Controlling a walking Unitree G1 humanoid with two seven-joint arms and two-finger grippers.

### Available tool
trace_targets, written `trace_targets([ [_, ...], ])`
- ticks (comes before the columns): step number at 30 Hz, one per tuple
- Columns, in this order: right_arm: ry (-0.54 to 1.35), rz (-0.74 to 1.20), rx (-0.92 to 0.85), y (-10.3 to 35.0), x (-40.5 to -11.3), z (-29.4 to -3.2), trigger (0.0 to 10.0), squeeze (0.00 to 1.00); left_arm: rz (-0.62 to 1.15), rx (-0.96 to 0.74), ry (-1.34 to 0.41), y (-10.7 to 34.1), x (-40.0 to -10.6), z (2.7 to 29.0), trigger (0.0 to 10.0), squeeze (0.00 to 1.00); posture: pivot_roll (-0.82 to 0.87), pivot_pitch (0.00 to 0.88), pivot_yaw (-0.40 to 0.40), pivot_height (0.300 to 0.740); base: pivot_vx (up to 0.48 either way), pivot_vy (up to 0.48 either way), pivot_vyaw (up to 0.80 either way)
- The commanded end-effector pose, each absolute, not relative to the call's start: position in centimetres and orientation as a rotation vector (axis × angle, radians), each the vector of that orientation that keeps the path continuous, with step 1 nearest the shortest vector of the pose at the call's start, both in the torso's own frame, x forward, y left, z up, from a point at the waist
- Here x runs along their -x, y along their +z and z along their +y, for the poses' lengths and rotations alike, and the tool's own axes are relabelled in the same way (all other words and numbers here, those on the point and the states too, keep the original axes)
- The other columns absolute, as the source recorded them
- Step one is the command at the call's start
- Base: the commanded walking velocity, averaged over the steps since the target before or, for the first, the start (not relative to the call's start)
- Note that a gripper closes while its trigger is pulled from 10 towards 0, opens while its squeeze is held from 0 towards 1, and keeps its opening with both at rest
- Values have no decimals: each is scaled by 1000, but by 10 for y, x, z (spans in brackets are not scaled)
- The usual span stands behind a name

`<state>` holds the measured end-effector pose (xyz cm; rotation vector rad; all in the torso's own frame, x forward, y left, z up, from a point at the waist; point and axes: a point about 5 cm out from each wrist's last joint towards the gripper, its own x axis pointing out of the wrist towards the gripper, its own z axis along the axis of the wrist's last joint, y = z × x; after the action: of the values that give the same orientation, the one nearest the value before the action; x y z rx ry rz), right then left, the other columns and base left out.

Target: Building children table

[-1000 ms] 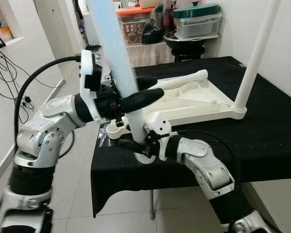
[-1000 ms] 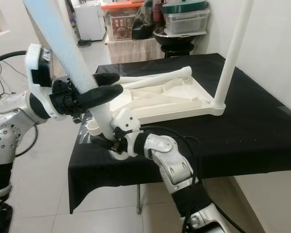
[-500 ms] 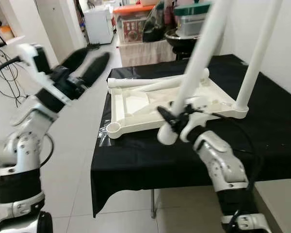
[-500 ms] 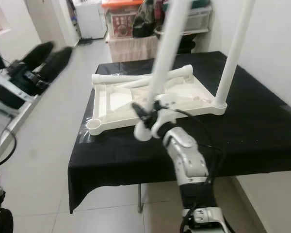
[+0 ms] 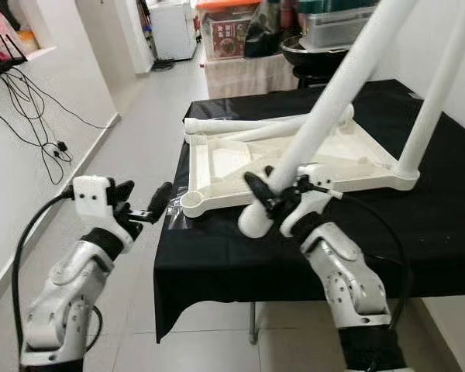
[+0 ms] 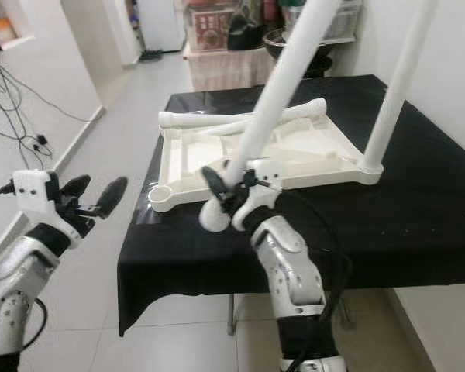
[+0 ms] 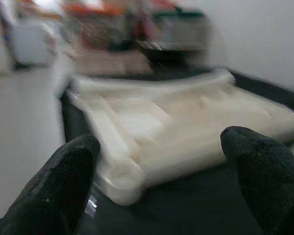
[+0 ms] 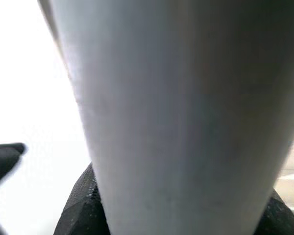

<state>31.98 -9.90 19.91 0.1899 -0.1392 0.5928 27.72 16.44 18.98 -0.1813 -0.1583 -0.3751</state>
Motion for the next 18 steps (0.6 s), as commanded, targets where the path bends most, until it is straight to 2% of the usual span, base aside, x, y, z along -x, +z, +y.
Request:
trace_targets([
  [1, 589, -151, -155, 197, -318, -97, 10000, 0, -128, 160, -378, 181, -275, 160, 10000, 0, -7, 34, 110, 740, 240, 0, 800],
  [3, 557, -167, -121, 199, -319, -100, 10000, 0, -108, 150, -379, 174, -273, 157, 10000, 0, -12, 34, 111, 740, 257, 0, 203],
  [5, 548, -168, -118, 199, -319, -102, 10000, 0, -91, 155, -376, 168, -271, 156, 10000, 0, -11, 31, 109, 740, 262, 0, 800],
  [9, 514, -140, -52, 193, -320, -101, 10000, 0, -80, 163, -380, 164, -268, 153, 10000, 0, -14, 27, 108, 740, 262, 0, 0],
  [18, 561, -126, -83, 191, -316, -95, 10000, 0, -89, 168, -402, 165, -265, 148, 10000, 0, -10, 29, 112, 740, 309, 0, 0],
])
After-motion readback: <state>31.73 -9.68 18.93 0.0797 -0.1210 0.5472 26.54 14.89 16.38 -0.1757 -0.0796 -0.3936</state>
